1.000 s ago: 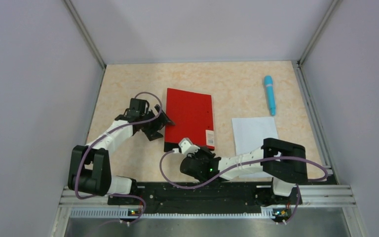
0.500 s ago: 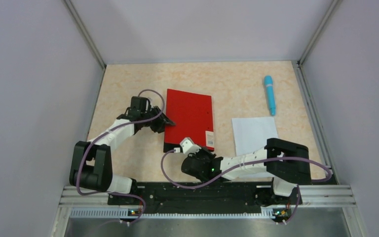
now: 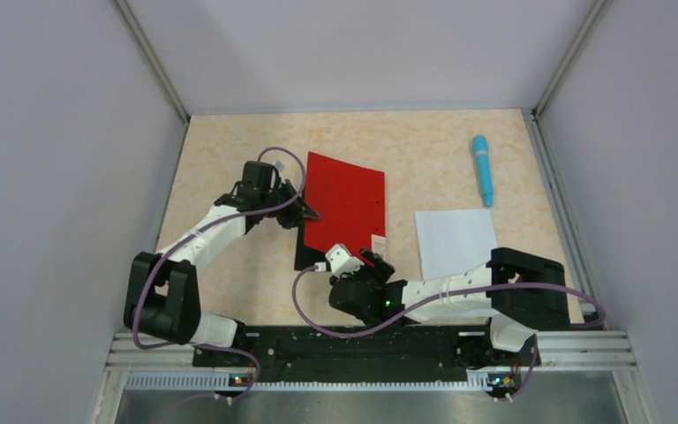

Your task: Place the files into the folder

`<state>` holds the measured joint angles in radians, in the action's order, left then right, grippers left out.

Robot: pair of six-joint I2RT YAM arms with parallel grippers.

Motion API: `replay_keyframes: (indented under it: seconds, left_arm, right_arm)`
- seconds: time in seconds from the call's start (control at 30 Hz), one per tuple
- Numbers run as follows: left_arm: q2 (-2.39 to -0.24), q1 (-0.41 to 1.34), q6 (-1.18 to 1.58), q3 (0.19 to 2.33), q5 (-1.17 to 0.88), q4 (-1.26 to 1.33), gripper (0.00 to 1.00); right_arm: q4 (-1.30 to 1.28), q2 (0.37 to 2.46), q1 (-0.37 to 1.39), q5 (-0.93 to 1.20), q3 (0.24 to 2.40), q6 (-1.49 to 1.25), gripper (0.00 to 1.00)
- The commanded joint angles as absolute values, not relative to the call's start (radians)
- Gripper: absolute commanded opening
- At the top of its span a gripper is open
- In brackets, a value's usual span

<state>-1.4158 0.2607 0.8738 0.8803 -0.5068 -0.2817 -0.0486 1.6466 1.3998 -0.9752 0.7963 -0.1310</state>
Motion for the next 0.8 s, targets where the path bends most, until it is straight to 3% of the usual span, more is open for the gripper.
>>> replay_keyframes:
  seconds: [0.0,0.07,0.2,0.47,0.77]
  left_arm:
    - [-1.377,0.273,0.793,0.954,-0.373,-0.455,0.0]
    - [-1.343,0.273,0.76,0.979,-0.326,-0.522,0.0]
    - [-1.281,0.274,0.703,1.031,-0.236,-0.662,0.0]
    - [-1.175,0.344,0.707,1.126,0.007,-0.888,0.0]
    - [-1.198,0.597,0.872,1.178,0.226,-0.961,0.0]
  right_arm:
    - [-0.051,1.552,1.415,-0.953,0.801,-0.149,0.81]
    - [-0.072,1.508,1.416,-0.909,0.803,-0.148,0.91]
    - [-0.129,1.396,1.415,-0.789,0.819,-0.146,0.99]
    - [-0.22,1.218,1.385,-0.602,0.842,-0.234,0.99]
    - [-0.267,1.146,1.115,-0.36,0.883,-0.4,0.99]
